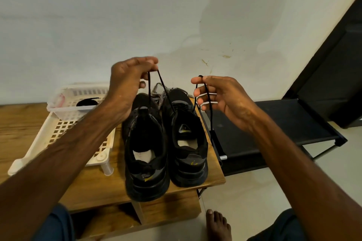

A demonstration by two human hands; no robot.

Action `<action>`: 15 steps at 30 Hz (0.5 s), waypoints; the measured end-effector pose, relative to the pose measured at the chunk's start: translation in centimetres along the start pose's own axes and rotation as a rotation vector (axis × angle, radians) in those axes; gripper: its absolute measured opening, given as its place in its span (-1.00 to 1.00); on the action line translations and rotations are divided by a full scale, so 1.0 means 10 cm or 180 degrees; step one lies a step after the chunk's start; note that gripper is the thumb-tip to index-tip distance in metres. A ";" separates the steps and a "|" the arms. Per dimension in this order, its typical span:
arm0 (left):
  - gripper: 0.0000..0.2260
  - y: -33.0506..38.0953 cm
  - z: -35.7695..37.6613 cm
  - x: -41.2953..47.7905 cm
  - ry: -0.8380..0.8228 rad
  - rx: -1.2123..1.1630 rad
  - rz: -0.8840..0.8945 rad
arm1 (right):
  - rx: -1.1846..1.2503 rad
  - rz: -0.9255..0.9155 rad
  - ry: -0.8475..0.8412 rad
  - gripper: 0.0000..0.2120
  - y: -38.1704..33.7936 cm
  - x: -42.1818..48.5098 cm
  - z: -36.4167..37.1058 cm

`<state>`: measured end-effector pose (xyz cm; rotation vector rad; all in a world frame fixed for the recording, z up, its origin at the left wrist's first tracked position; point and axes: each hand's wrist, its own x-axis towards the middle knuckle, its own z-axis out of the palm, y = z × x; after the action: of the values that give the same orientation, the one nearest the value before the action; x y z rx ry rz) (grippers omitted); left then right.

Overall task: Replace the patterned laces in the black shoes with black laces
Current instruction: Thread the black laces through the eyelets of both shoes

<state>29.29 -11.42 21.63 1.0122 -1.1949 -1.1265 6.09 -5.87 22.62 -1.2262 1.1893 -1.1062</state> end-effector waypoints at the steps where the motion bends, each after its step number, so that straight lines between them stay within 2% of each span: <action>1: -0.86 0.01 -0.02 0.01 0.0076 -0.0044 0.0177 | 0.0036 -0.0021 0.0002 -0.68 -0.01 0.00 0.00; 6: -0.84 -0.01 -0.03 0.02 0.0140 -0.0299 0.0695 | 0.0094 -0.0103 0.0058 -0.68 -0.02 0.00 0.01; 10: -0.80 0.05 -0.02 -0.01 0.0041 -0.0269 0.0651 | 0.0279 -0.0202 -0.0030 -0.68 -0.03 -0.01 0.01; 12: -0.79 0.03 -0.02 0.00 0.0072 0.0426 0.0583 | 0.0508 -0.0254 -0.0155 -0.66 -0.05 -0.01 0.01; 15: -0.82 -0.15 -0.06 -0.02 0.0131 0.2318 0.0667 | 0.0908 -0.0306 -0.0328 -0.60 -0.07 -0.01 0.03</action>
<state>29.70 -11.50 20.10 1.3954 -1.6827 -0.4924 6.45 -5.81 23.34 -1.1127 0.8682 -1.2221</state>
